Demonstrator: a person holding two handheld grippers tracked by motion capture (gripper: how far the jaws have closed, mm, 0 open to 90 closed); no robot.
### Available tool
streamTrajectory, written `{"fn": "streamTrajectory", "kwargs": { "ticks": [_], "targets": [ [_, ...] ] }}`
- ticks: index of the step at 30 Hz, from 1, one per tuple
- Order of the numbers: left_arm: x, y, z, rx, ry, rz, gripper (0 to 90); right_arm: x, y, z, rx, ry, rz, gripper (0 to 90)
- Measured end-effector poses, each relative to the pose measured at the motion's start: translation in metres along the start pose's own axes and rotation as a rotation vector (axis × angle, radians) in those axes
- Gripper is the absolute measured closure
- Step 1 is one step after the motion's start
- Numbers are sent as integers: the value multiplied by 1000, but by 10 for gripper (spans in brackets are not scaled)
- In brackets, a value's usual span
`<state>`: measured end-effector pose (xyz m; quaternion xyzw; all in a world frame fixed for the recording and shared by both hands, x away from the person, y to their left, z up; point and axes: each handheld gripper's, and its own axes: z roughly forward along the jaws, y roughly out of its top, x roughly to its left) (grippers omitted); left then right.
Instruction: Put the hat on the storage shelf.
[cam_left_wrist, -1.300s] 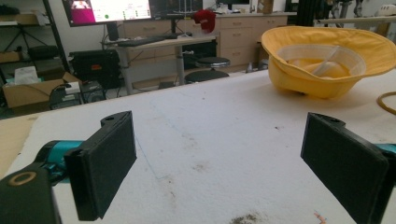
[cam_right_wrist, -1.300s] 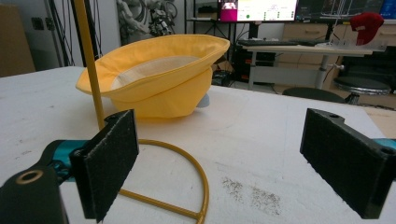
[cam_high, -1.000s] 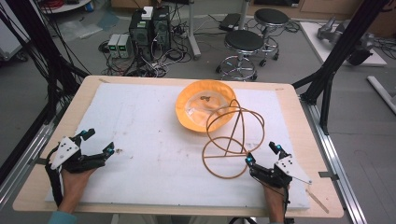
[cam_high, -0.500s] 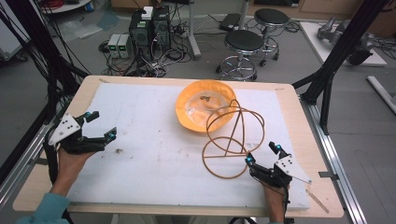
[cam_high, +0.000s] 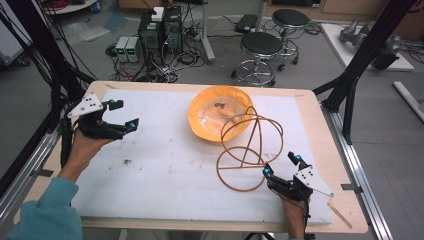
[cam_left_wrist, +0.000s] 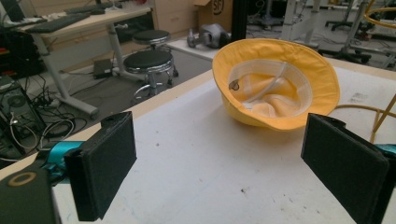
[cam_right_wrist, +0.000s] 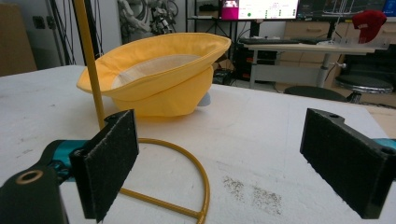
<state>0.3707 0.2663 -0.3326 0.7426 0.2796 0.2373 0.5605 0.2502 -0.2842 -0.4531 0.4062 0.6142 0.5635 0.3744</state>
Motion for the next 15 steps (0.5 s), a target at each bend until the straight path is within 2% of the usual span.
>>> {"fn": "streamTrajectory", "kwargs": {
  "ticks": [10,15],
  "targets": [
    [7,22,42,25,-58,-41,105,0,0,0,3,-1,-2,104],
    [7,31,64,60,-77,-48,105,0,0,0,1,-2,0,104]
  ]
}}
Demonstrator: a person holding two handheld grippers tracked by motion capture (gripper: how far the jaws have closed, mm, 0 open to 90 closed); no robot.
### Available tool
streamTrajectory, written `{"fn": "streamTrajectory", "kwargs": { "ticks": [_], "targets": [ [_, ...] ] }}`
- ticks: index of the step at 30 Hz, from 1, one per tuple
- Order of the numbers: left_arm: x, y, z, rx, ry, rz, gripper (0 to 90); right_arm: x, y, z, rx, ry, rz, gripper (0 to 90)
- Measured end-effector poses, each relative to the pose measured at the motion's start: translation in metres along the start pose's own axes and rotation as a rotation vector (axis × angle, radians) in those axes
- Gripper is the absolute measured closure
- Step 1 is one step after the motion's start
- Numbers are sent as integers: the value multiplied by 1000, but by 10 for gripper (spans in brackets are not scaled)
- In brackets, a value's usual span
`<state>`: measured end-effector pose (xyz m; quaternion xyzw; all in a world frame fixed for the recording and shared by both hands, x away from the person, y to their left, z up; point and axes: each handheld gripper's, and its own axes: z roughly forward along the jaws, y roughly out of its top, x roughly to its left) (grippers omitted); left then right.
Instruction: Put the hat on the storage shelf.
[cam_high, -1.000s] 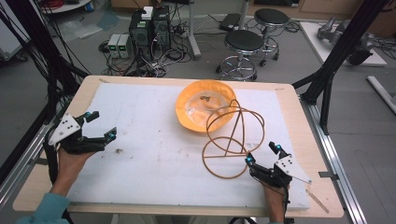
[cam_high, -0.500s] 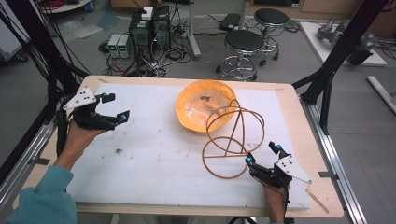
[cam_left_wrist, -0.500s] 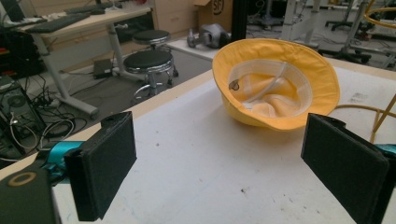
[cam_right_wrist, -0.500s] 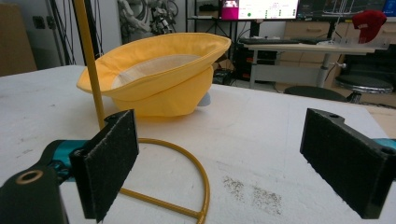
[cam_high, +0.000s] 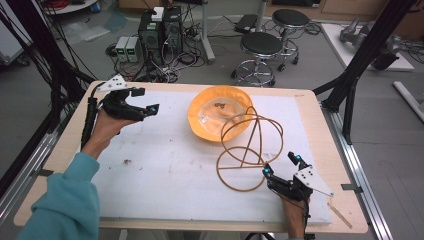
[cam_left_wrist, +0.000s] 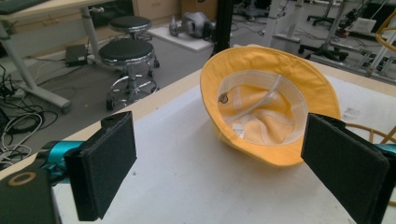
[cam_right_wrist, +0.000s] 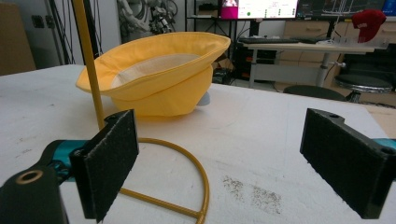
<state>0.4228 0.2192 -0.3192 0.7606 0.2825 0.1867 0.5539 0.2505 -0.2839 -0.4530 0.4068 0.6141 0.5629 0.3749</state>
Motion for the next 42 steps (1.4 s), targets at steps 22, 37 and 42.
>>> {"fn": "streamTrajectory", "kwargs": {
  "ticks": [22,37,42],
  "targets": [
    [-1,9,69,170,-51,-26,106,0,0,0,-1,-2,0,104],
    [3,-6,121,329,-63,-129,124,0,0,0,2,3,6,104],
    [4,-10,128,349,-62,-135,126,-1,0,0,5,4,7,104]
  ]
}}
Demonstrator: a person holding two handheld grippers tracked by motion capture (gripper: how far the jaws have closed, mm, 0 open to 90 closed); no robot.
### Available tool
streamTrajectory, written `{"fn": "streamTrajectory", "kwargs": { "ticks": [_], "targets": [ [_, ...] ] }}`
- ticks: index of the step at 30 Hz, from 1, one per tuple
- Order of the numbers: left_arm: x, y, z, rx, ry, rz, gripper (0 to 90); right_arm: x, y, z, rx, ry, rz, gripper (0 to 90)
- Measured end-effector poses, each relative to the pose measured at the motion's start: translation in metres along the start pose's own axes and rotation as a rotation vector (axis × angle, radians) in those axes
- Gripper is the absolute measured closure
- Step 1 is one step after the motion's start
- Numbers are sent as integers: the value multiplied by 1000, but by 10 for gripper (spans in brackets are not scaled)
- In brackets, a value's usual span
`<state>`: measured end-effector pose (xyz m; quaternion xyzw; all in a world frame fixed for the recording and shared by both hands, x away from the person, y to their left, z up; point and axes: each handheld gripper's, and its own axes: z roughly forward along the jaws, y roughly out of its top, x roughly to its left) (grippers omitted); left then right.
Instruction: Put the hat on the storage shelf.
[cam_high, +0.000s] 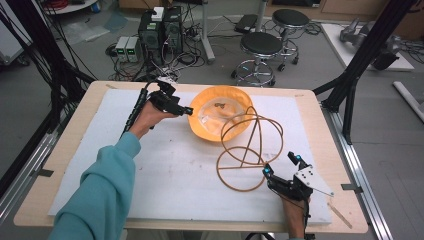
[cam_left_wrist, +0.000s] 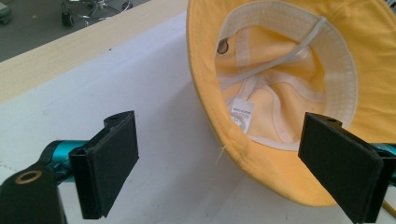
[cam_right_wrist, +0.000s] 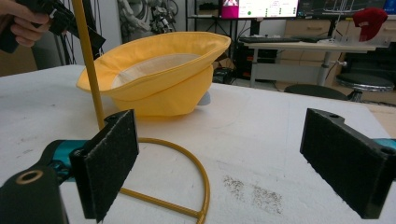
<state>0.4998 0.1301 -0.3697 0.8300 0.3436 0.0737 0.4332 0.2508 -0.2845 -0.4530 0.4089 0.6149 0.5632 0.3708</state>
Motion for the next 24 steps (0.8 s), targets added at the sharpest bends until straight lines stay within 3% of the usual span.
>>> {"fn": "streamTrajectory", "kwargs": {
  "ticks": [7,11,14,21,24],
  "targets": [
    [-1,-3,12,28,-27,-22,198,0,0,0,0,-2,4,104],
    [-2,-4,15,31,-42,-14,259,-1,0,0,1,1,3,104],
    [-3,-5,19,28,-56,-39,282,-1,0,0,1,1,4,104],
    [-5,-6,24,51,-47,-31,297,-1,0,0,4,3,9,104],
    [-6,-7,26,53,-63,-36,363,-1,0,1,3,4,9,104]
  ]
}}
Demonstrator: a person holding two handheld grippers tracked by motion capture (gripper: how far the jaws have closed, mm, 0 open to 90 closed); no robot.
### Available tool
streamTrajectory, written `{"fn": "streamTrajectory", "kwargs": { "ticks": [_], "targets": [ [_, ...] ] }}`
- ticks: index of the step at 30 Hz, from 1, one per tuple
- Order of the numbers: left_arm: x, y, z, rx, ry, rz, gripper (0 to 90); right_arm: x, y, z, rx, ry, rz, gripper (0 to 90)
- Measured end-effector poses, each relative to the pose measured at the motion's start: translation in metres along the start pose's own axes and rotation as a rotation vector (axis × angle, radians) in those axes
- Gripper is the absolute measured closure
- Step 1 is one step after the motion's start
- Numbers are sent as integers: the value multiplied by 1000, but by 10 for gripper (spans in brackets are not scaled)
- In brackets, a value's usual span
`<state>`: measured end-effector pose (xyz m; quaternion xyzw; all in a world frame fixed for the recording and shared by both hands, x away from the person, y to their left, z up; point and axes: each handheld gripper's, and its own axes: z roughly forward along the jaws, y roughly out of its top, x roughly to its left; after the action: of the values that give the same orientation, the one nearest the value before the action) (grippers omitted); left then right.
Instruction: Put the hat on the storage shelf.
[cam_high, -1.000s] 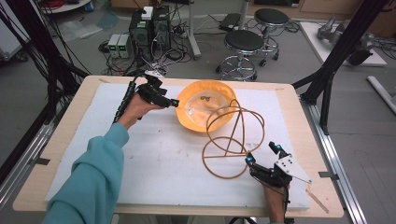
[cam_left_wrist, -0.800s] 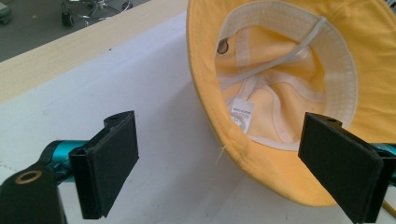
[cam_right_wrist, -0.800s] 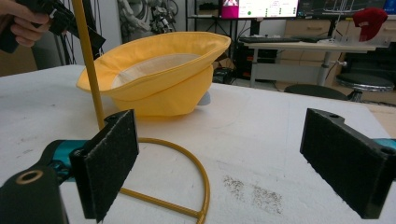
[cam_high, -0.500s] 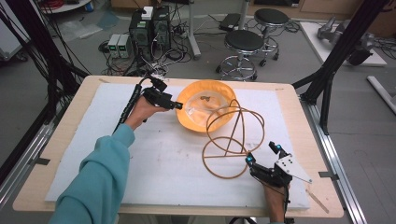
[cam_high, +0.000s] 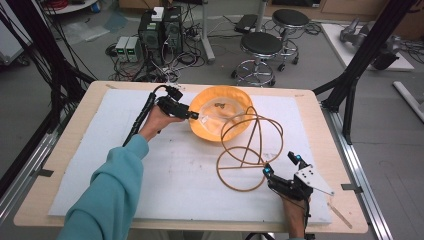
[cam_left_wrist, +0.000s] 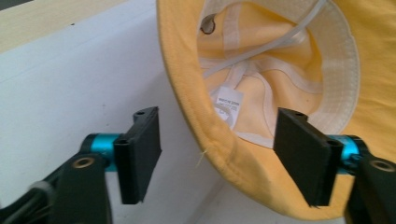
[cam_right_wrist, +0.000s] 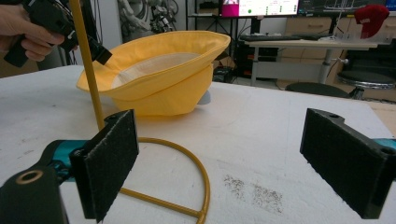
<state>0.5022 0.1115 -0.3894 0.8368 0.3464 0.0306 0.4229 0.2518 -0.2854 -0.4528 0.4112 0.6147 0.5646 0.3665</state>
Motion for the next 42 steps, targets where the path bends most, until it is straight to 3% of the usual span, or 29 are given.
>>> {"fn": "streamTrajectory", "kwargs": {
  "ticks": [5,8,14,28,42],
  "targets": [
    [-3,-2,6,36,-4,3,471,0,0,0,0,-2,1,104],
    [-6,-2,7,44,-18,15,651,0,0,0,0,-2,-1,104],
    [-10,-1,5,36,-33,11,804,0,0,0,-1,-2,-4,104],
    [-18,4,-5,-8,-21,31,847,1,0,-1,-4,-4,-3,104],
    [-9,13,-57,-102,49,48,851,1,0,-1,-7,-9,-7,104]
  ]
}}
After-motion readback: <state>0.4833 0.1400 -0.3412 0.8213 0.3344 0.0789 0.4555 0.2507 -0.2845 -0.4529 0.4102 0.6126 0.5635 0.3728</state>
